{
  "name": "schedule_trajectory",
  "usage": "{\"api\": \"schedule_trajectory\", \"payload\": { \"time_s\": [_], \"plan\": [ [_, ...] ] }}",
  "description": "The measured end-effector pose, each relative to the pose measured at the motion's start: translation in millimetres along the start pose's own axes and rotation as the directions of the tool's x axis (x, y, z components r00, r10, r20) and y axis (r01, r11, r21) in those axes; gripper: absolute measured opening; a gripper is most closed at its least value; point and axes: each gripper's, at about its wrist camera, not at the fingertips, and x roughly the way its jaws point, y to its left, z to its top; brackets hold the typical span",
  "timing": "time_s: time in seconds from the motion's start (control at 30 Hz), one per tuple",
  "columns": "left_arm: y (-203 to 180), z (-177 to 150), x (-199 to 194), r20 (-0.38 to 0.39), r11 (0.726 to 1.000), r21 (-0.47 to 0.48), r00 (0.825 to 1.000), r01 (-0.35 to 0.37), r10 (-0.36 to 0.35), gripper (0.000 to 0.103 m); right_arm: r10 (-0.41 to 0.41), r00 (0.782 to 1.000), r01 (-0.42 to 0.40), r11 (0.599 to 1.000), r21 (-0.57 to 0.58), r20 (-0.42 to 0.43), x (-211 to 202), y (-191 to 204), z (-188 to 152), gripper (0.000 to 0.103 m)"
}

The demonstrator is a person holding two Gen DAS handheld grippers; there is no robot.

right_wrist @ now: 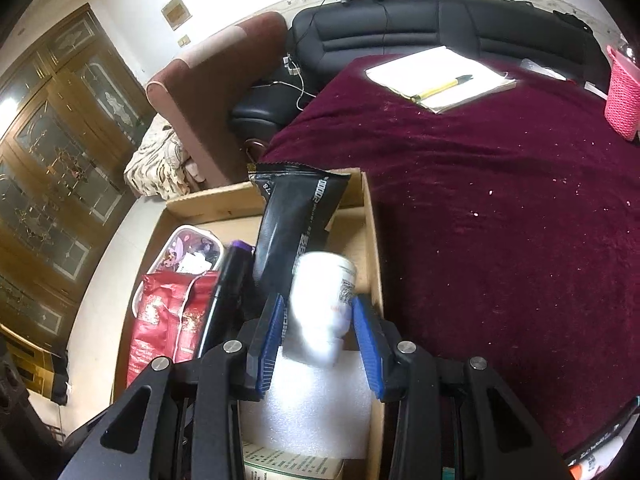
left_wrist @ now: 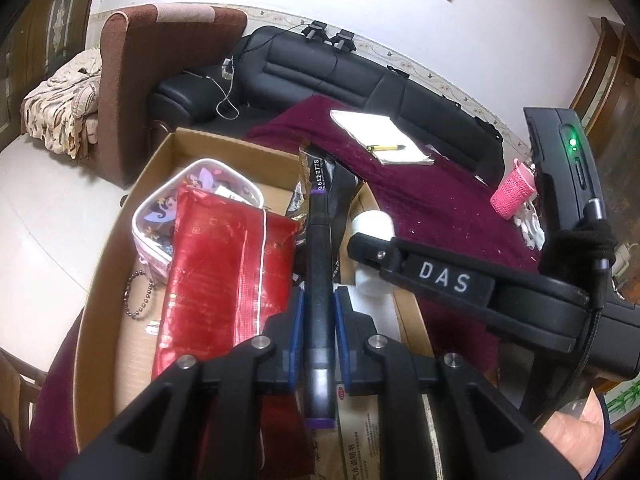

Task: Organize objects
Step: 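Open both grippers to drop the marker and pill bottle into the tray, then grasp the teal cartoon box with the left gripper while the right grasps the white medicine box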

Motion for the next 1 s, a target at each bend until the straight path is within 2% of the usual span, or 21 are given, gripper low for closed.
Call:
{"api": "schedule_trajectory", "payload": {
  "time_s": [0.27, 0.47, 0.53, 0.57, 0.7, 0.83, 1.0],
  "plan": [
    [2.0, -0.8, -4.0, -0.003, 1.000, -0.002, 1.000, 0.006, -0.006, 0.017, 0.039, 0.999, -0.040, 0.999, 0.029, 0.015, -18.9, -7.1, -0.9, 0.041],
    [-1.3, -7.3, -15.5, 0.002, 1.000, 0.005, 1.000, 0.022, -0.022, 0.030, 0.086, 0.995, -0.089, 0.994, 0.065, 0.045, -50.6, -24.1, -15.8, 0.041],
    [-3.6, -11.1, -23.4, 0.018, 1.000, 0.012, 1.000, 0.016, -0.016, 0.040, 0.103, 0.993, -0.107, 0.992, 0.068, 0.054, -63.4, -30.7, -24.0, 0.041],
    [-4.7, -13.2, -27.9, 0.026, 1.000, 0.014, 1.000, 0.013, -0.013, 0.041, 0.110, 0.992, -0.115, 0.991, 0.073, 0.062, -71.1, -34.8, -29.2, 0.041],
    [-13.7, -20.6, -44.2, 0.042, 0.999, 0.042, 0.999, 0.029, -0.031, 0.042, 0.123, 0.987, -0.133, 0.987, 0.092, 0.105, -110.6, -61.4, -55.2, 0.045],
    [-34.0, -29.6, -56.0, 0.036, 0.992, 0.110, 0.998, 0.056, -0.060, 0.042, 0.115, 0.983, -0.135, 0.981, 0.140, 0.142, -148.7, -99.1, -77.1, 0.047],
    [-75.5, -42.6, -59.2, -0.010, 0.968, 0.225, 0.993, 0.113, -0.114, 0.052, 0.048, 0.975, -0.095, 0.973, 0.210, 0.218, -193.3, -153.7, -103.5, 0.052]
  ]
}}
